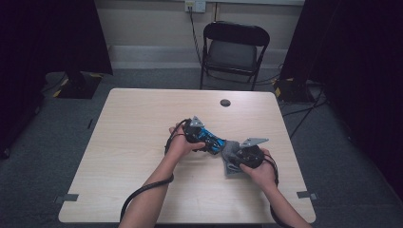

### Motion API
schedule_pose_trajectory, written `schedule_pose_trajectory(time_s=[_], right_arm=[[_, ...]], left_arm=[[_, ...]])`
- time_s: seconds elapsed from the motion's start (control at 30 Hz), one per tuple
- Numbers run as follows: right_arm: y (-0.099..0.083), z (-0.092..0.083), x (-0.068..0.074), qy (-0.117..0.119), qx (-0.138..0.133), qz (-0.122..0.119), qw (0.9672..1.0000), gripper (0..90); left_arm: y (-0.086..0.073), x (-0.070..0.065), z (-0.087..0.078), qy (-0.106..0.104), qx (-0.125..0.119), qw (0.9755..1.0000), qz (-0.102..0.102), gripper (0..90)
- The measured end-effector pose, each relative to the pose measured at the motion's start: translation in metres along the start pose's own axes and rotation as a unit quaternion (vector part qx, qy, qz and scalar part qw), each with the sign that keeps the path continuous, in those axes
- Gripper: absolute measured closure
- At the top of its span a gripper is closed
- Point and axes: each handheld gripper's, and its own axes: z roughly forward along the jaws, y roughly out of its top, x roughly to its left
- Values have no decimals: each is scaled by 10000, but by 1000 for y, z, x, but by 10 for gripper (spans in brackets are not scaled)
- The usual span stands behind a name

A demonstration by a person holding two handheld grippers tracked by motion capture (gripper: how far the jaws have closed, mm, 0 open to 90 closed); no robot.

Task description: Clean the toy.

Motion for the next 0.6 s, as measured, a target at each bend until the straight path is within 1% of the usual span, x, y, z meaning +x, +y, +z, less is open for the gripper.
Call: schedule_pose_trajectory(time_s=[0.07,0.23,0.6], right_arm=[[-1,0,2,71,-28,26,10000,757],[-4,-1,8,193,-44,-37,9998,756],[-6,-2,20,367,-41,-118,9992,755]], left_arm=[[0,0,0,1,10,10000,1,90],[0,0,0,3,3,10000,0,90],[0,0,0,1,-4,10000,-3,90]])
